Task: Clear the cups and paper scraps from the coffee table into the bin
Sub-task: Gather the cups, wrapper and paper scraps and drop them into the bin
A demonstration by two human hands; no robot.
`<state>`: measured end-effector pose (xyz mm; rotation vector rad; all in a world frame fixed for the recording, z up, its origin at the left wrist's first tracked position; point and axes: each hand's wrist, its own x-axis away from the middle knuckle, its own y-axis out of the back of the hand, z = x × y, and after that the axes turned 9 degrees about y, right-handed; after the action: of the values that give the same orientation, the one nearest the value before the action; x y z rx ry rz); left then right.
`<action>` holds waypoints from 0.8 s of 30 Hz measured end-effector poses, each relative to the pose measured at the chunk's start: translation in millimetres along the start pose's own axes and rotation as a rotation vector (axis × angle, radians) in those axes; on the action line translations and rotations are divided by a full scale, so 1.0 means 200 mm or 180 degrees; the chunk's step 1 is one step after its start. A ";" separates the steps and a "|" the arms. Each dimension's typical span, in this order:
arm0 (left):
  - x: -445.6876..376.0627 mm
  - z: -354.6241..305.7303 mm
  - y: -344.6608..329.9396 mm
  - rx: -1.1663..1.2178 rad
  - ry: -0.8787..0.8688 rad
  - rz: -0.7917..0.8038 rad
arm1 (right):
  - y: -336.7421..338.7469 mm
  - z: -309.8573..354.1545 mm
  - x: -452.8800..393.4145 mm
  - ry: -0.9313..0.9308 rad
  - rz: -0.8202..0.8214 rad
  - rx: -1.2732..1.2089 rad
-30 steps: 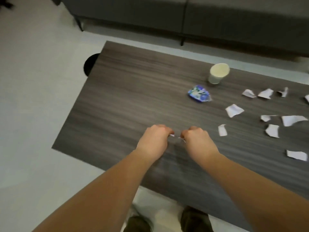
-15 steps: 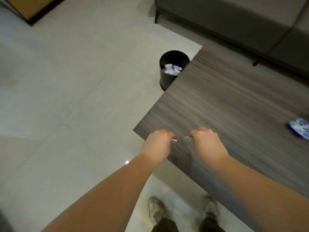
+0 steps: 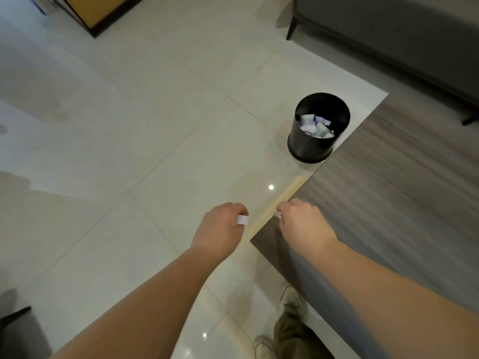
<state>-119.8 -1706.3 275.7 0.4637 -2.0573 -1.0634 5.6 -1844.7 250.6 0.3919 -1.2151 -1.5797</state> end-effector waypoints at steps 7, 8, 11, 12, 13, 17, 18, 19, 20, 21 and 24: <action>-0.30 -0.03 0.11 0.0156 -0.0004 -0.0114 | 0.13 -0.05 -0.29 -0.0022 0.0018 0.0083; -0.33 -0.02 0.13 0.0179 -0.0043 -0.0120 | 0.14 -0.05 -0.33 -0.0049 0.0026 0.0063; -0.48 0.00 0.20 0.0219 -0.0145 -0.0139 | 0.18 -0.02 -0.44 -0.0178 -0.0008 0.0004; -0.53 0.01 0.23 0.0212 -0.0166 -0.0124 | 0.19 -0.01 -0.48 -0.0239 -0.0015 -0.0012; -0.59 0.03 0.26 0.0213 -0.0174 -0.0107 | 0.20 0.00 -0.53 -0.0293 -0.0023 -0.0033; -0.84 0.11 0.39 0.0175 -0.0305 -0.0011 | 0.22 0.08 -0.76 -0.0537 -0.0010 -0.0088; -0.92 0.13 0.42 0.0137 -0.0388 0.0052 | 0.22 0.10 -0.82 -0.0633 -0.0006 -0.0144; -0.98 0.16 0.46 0.0104 -0.0450 0.0120 | 0.23 0.12 -0.89 -0.0729 -0.0006 -0.0229; -1.04 0.19 0.50 0.0069 -0.0494 0.0180 | 0.24 0.15 -0.96 -0.0817 -0.0015 -0.0314; -1.11 0.22 0.54 0.0029 -0.0535 0.0234 | 0.25 0.18 -1.02 -0.0902 -0.0026 -0.0379; -1.28 0.30 0.64 -0.0116 -0.0631 0.0338 | 0.29 0.24 -1.19 -0.1109 -0.0027 -0.0490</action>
<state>2.4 -1442.4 238.9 0.2352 -2.2046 -1.1186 91.7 -1611.1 244.1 0.0207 -1.3397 -1.7850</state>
